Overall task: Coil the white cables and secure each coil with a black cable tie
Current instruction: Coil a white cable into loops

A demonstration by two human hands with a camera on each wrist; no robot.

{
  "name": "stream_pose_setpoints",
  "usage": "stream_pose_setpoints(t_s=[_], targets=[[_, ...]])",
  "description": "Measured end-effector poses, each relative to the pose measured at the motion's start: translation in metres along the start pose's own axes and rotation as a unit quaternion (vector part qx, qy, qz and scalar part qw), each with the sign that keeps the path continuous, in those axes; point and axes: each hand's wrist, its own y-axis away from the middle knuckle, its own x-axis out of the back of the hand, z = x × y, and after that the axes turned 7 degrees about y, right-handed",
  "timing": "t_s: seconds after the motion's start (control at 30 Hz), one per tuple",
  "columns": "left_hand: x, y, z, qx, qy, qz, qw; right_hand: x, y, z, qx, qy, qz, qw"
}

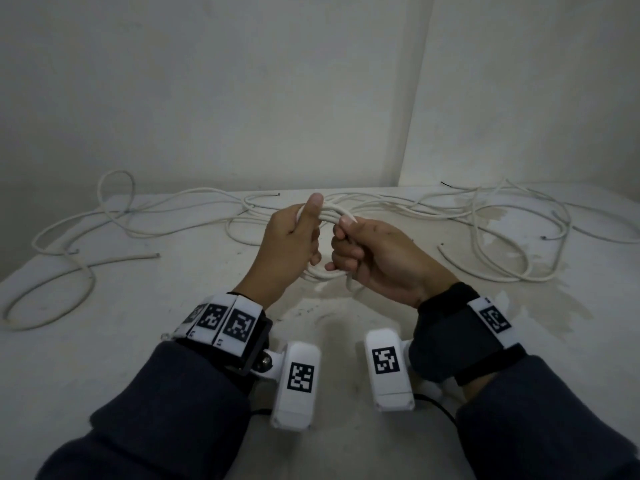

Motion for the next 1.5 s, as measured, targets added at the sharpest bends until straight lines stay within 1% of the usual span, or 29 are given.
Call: stream_pose_setpoints(t_s=[0.07, 0.13, 0.2, 0.23, 0.27, 0.33, 0.37, 0.4, 0.47, 0.5, 0.57, 0.67, 0.7, 0.77, 0.83, 0.9, 1.07, 1.17, 1.27, 1.37, 1.5], targets=[[-0.001, 0.001, 0.002, 0.039, 0.019, -0.002, 0.999, 0.001, -0.001, 0.001, 0.005, -0.006, 0.017, 1.000], [-0.003, 0.000, 0.004, 0.127, 0.072, 0.013, 0.989, 0.004, -0.003, 0.001, 0.021, -0.037, 0.045, 0.998], [-0.001, -0.001, 0.003, 0.228, 0.116, 0.015, 0.967, 0.008, -0.004, 0.000, 0.047, -0.090, 0.065, 0.993], [0.000, 0.000, 0.002, 0.278, 0.111, 0.000, 0.954, 0.010, -0.004, -0.001, 0.058, -0.119, 0.069, 0.989], [0.002, 0.001, 0.000, 0.327, 0.087, -0.030, 0.941, 0.011, -0.004, -0.002, 0.067, -0.147, 0.069, 0.984], [0.001, 0.007, 0.000, 0.408, 0.026, -0.123, 0.904, 0.010, -0.004, -0.002, 0.073, -0.196, 0.058, 0.976], [-0.001, 0.009, 0.000, 0.433, 0.012, -0.158, 0.887, 0.008, -0.004, -0.002, 0.074, -0.212, 0.047, 0.973], [-0.002, 0.010, -0.001, 0.444, 0.019, -0.171, 0.879, 0.006, -0.004, -0.002, 0.074, -0.220, 0.037, 0.972], [-0.004, 0.011, -0.004, 0.436, 0.092, -0.139, 0.884, 0.003, -0.004, -0.002, 0.070, -0.210, 0.036, 0.974], [-0.005, 0.010, -0.006, 0.418, 0.134, -0.111, 0.892, 0.003, -0.005, -0.001, 0.065, -0.201, 0.050, 0.976], [-0.005, 0.007, -0.011, 0.359, 0.190, -0.059, 0.912, 0.002, -0.009, 0.002, 0.051, -0.200, 0.103, 0.973], [-0.007, 0.008, -0.012, 0.254, 0.212, 0.003, 0.944, 0.004, -0.017, 0.011, 0.033, -0.220, 0.206, 0.953], [-0.009, 0.008, -0.011, 0.226, 0.214, 0.019, 0.950, 0.005, -0.019, 0.014, 0.026, -0.232, 0.229, 0.945], [-0.012, 0.009, -0.010, 0.187, 0.223, 0.046, 0.956, 0.008, -0.021, 0.018, 0.016, -0.258, 0.248, 0.934], [-0.013, 0.008, -0.009, 0.161, 0.241, 0.061, 0.955, 0.010, -0.021, 0.020, 0.009, -0.263, 0.247, 0.933], [-0.012, 0.008, -0.008, 0.151, 0.276, 0.059, 0.947, 0.011, -0.020, 0.020, 0.002, -0.251, 0.241, 0.937], [-0.004, 0.005, -0.013, 0.171, 0.389, 0.048, 0.904, 0.012, -0.019, 0.019, -0.011, -0.217, 0.233, 0.948], [-0.003, 0.005, -0.014, 0.175, 0.410, 0.042, 0.894, 0.013, -0.018, 0.018, -0.012, -0.199, 0.238, 0.951], [-0.004, 0.006, -0.014, 0.173, 0.403, 0.037, 0.898, 0.013, -0.019, 0.017, -0.014, -0.188, 0.264, 0.946], [-0.006, 0.006, -0.015, 0.169, 0.375, 0.037, 0.911, 0.015, -0.018, 0.018, -0.023, -0.174, 0.289, 0.941], [-0.006, 0.007, -0.019, 0.153, 0.315, 0.054, 0.935, 0.015, -0.018, 0.018, -0.045, -0.087, 0.281, 0.955]])
